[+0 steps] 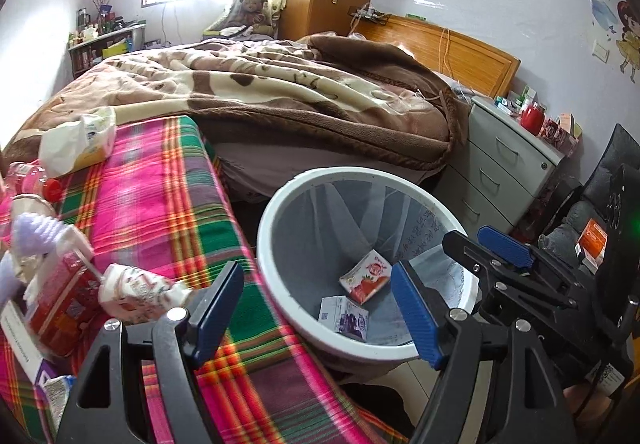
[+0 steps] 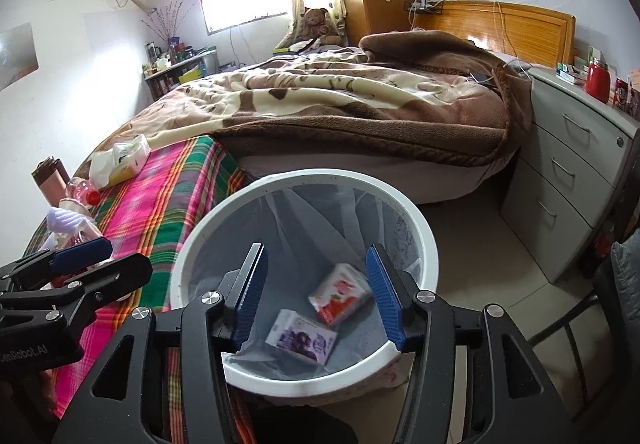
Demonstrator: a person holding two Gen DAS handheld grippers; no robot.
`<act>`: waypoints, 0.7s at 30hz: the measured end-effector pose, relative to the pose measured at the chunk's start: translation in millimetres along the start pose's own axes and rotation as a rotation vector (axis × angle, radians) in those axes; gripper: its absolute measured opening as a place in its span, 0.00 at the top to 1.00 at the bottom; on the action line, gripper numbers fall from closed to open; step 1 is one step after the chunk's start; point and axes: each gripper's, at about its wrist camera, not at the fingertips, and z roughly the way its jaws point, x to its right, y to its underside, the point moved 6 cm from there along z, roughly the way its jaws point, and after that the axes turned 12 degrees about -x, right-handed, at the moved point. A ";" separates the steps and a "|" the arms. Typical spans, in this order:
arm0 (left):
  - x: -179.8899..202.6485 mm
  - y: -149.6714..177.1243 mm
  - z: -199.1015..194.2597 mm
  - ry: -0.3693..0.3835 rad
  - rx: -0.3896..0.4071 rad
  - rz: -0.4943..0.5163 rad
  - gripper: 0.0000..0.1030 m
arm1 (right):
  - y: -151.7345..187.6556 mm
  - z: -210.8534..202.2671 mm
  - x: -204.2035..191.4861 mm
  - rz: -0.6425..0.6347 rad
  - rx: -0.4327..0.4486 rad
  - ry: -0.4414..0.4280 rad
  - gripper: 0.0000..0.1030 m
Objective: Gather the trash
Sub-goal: 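Open the left tool while the right tool opens, dropping both boxes into the wastebasket, then move both open tools back over the trash on the bedspread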
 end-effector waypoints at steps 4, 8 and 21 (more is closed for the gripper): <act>-12.0 5.3 -15.6 -0.025 0.029 -0.017 0.24 | -0.9 -4.4 -10.2 -0.015 0.016 -0.017 0.48; -25.0 10.9 -29.0 -0.045 0.047 -0.035 0.24 | -1.8 -9.8 -23.8 -0.035 0.037 -0.036 0.48; -99.2 49.7 -63.6 -0.159 0.086 -0.159 0.22 | 3.0 -3.8 -83.2 -0.152 0.036 -0.124 0.38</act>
